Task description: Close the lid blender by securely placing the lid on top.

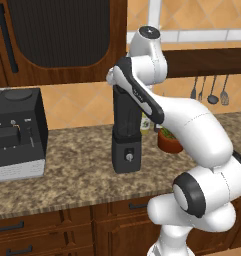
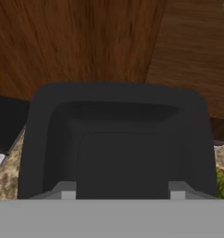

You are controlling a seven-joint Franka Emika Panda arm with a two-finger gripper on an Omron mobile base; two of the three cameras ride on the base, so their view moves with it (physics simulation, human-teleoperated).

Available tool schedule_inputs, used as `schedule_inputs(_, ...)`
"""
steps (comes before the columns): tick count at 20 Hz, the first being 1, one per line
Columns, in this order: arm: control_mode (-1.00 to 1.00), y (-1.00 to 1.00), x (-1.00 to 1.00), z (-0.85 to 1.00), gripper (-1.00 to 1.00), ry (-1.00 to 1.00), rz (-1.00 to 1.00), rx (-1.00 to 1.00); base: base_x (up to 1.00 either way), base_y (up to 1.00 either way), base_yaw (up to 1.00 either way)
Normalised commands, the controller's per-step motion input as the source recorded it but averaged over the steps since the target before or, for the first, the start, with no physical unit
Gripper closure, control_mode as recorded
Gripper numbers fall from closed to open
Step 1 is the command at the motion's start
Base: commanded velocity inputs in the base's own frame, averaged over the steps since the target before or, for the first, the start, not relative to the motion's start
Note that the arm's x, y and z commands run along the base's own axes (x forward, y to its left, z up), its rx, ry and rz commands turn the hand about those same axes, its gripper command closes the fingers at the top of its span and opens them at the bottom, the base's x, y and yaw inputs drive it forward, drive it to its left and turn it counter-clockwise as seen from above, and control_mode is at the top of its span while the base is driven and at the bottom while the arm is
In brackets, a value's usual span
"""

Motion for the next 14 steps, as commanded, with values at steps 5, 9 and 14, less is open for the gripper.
schedule_inputs(5,-1.00,0.00,0.22,-0.13,1.00,0.00,-0.06,-0.04,0.00,0.00,0.00)
schedule_inputs(9,-1.00,0.00,0.06,-0.16,1.00,0.00,-0.13,0.00,0.00,0.00,0.00)
schedule_inputs(14,-1.00,0.00,0.14,-0.08,1.00,0.00,-0.15,0.00,0.00,0.00,0.00)
